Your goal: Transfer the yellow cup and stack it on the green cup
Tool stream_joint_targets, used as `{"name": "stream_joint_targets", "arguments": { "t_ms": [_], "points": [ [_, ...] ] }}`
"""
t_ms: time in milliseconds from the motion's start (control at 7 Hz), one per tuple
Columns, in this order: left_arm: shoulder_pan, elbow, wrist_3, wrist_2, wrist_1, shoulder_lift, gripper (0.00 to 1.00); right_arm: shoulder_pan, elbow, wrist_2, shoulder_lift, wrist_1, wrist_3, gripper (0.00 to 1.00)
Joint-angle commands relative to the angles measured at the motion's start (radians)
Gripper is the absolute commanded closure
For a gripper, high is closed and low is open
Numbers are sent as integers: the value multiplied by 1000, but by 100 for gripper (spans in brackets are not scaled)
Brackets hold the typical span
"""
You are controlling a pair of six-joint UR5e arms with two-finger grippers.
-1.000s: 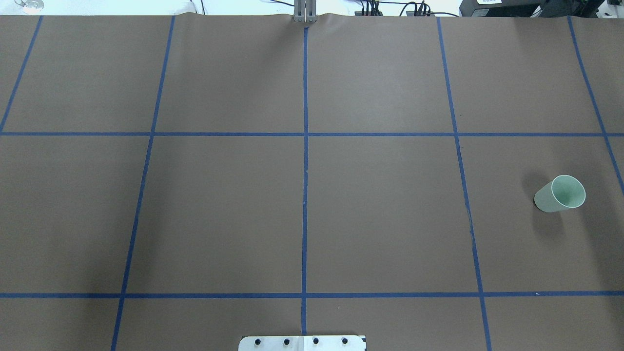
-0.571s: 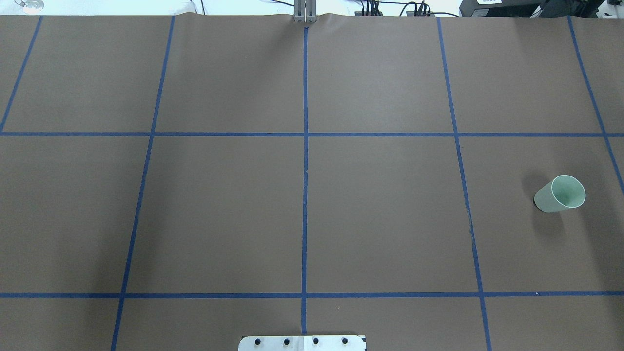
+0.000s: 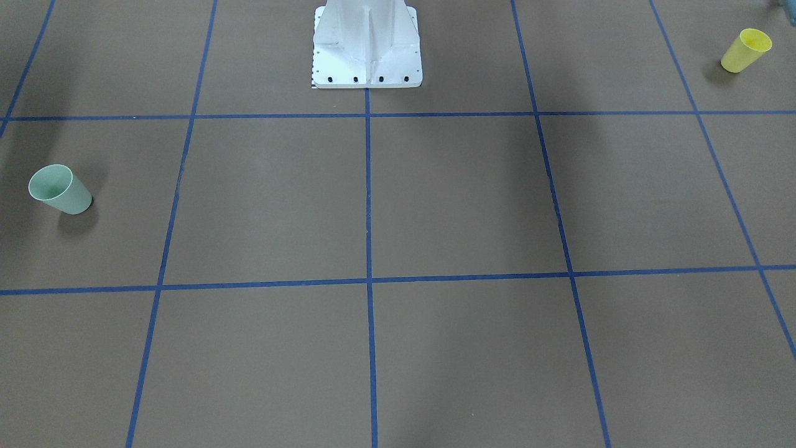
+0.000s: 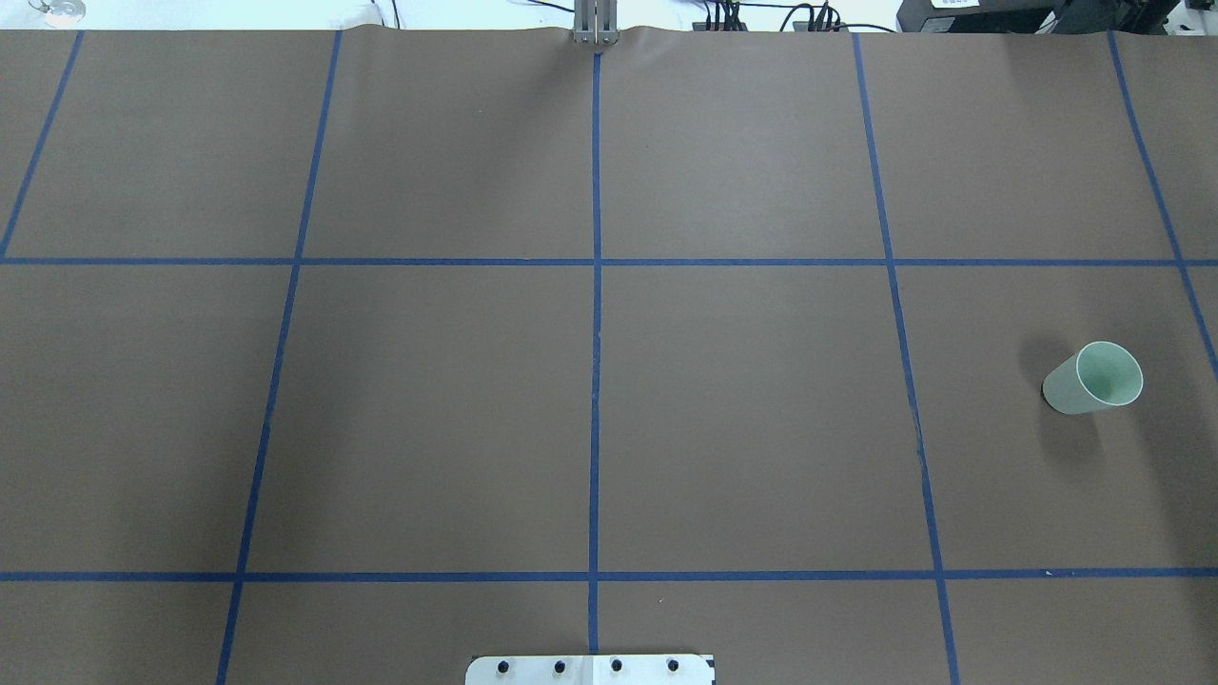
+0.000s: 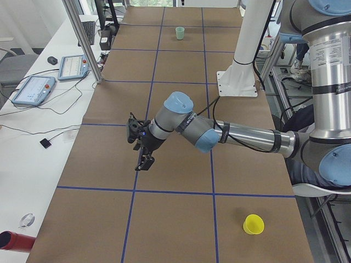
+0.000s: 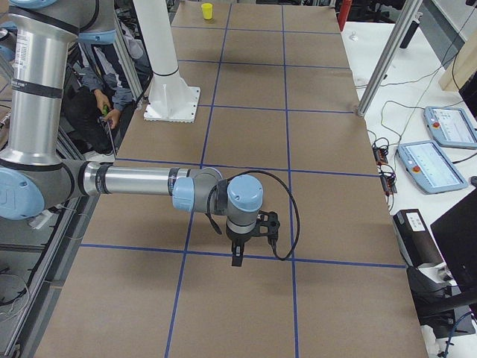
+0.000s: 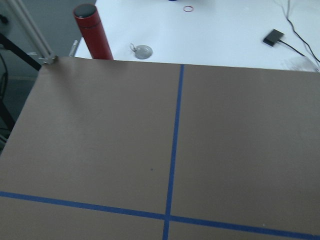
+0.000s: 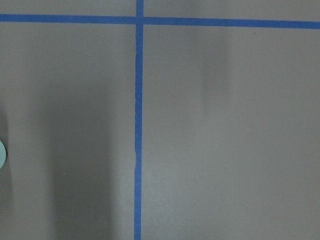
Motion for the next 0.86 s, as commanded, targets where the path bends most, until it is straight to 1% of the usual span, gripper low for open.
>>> {"name": "stream_joint_targets", "arguments": {
  "t_ms": [0,143,286,429,571,714],
  "points": [
    [95,-33,-231,237,6,62,0,0,0,1,0,0,0,0],
    [118,-33,-282,314,6,116,0,0,0,1,0,0,0,0],
    [118,-33,-333,363,7,169,0,0,0,3,0,-1,0,0],
    [118,-33,-406,423,60,200,0,0,2,3,0,-1,0,0],
    [130,-39,-518,495,179,216,0,0,0,3,-2,-3,0,0],
    [179,-41,-637,566,275,249,0,0,-1,3,-11,-3,0,0]
  ]
}}
